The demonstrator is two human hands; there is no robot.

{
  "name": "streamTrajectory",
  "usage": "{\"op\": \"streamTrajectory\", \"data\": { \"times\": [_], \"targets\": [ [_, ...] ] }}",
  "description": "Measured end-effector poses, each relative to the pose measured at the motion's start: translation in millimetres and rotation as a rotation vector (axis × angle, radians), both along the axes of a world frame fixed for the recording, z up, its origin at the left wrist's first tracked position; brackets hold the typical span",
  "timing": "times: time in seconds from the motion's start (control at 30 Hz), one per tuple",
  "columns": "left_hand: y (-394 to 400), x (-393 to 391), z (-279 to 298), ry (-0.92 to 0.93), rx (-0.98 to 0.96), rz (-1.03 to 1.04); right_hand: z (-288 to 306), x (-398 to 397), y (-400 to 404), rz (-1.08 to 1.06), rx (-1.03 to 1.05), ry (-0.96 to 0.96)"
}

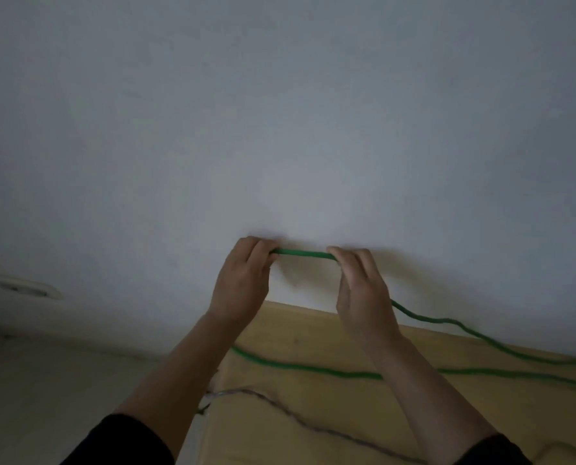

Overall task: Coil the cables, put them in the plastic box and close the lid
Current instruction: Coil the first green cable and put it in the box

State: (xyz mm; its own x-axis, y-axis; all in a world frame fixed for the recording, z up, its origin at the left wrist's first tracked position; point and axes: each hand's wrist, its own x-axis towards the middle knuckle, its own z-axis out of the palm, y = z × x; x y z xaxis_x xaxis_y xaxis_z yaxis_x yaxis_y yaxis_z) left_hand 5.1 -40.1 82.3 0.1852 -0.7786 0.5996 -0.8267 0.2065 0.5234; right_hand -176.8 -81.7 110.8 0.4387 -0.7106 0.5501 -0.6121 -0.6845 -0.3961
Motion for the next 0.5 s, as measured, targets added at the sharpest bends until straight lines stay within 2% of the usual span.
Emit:
{"op": "streamTrajectory", "data": {
  "times": [0.17,0.27,0.4,0.5],
  "targets": [
    [16.2,-56.5,65.2,0.452,0.015,-0.118,53.7,-46.3,0.5,0.018,-0.092,-0.098],
    [27.3,-96.2,95.9,0.574,0.007,-0.137,80.9,-77.4,0.4,0.042,-0.153,-0.159],
    [35.8,-150.5,121.9,0.914,0.02,-0.115,108.0,-120.0,0.9,0.085,-0.19,-0.242],
    [36.7,-189.8,141.1,1.223,0.011,-0.166,117.1,-153.0,1.7,0.116,-0.175,-0.235]
  ]
}}
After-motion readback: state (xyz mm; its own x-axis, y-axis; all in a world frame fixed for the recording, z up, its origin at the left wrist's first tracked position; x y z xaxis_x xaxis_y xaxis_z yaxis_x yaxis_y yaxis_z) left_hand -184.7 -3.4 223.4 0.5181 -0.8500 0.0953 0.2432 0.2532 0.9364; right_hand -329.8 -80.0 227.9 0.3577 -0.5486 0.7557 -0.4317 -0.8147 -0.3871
